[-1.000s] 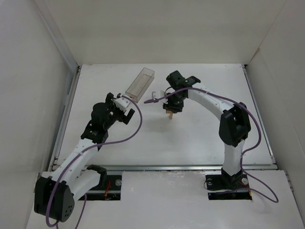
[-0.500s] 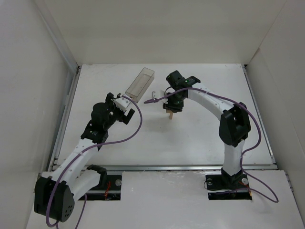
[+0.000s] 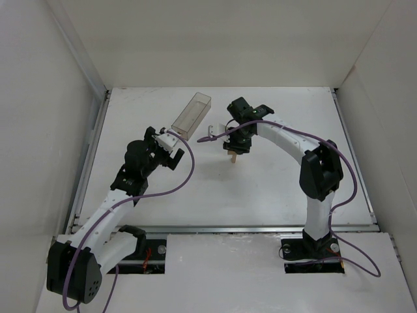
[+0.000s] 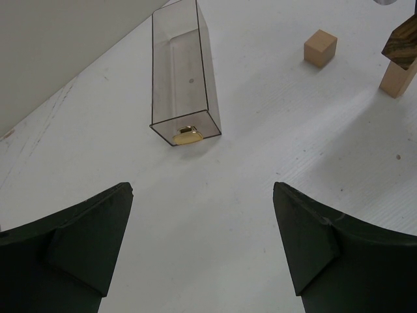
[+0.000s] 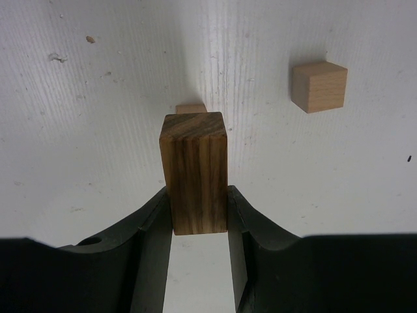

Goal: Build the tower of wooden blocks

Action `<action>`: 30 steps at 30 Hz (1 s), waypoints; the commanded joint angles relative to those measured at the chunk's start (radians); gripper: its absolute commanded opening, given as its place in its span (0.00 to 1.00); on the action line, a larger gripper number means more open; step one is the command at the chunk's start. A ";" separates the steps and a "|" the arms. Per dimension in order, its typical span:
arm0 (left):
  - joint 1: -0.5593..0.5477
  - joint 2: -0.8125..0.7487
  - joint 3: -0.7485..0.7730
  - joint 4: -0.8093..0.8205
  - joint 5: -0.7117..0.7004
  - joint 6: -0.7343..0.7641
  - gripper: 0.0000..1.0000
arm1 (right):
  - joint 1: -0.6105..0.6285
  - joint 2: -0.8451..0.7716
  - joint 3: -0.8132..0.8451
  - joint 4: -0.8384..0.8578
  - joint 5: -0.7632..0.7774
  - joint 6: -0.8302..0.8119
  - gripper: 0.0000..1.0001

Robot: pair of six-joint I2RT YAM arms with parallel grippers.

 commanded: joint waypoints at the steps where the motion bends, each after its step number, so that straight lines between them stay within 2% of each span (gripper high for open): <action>1: 0.004 -0.013 -0.006 0.037 0.016 -0.004 0.86 | 0.007 -0.035 -0.008 0.029 0.002 -0.013 0.10; 4: 0.004 -0.013 -0.006 0.037 0.016 -0.004 0.86 | 0.007 -0.035 -0.008 0.029 0.002 -0.013 0.22; 5: 0.004 -0.013 -0.006 0.037 0.016 -0.004 0.86 | 0.007 -0.035 -0.008 0.029 0.002 -0.013 0.29; 8: 0.004 -0.013 -0.006 0.046 0.016 -0.004 0.88 | 0.007 -0.035 -0.008 0.038 0.002 -0.013 0.43; 9: 0.004 -0.013 -0.006 0.046 0.016 -0.004 0.88 | 0.007 -0.035 -0.008 0.038 -0.009 -0.013 0.61; 11: 0.004 -0.013 -0.006 0.046 0.016 -0.004 0.88 | 0.007 -0.035 -0.008 0.038 -0.009 -0.013 0.62; 12: 0.004 -0.013 -0.006 0.046 0.016 -0.004 0.88 | 0.007 -0.035 -0.008 0.038 -0.009 -0.013 0.65; 13: 0.004 -0.013 -0.006 0.046 0.016 0.005 0.89 | 0.007 -0.035 -0.008 0.047 -0.009 -0.013 0.84; 15: 0.004 -0.013 -0.006 0.046 0.016 0.005 0.89 | 0.007 -0.035 -0.008 0.048 -0.009 -0.004 1.00; 25: 0.004 0.012 0.005 0.056 0.045 0.005 0.89 | 0.007 -0.117 -0.008 0.129 -0.029 0.054 1.00; 30: 0.004 0.079 0.067 0.045 0.106 0.014 0.89 | -0.024 -0.290 -0.080 0.267 -0.049 0.122 1.00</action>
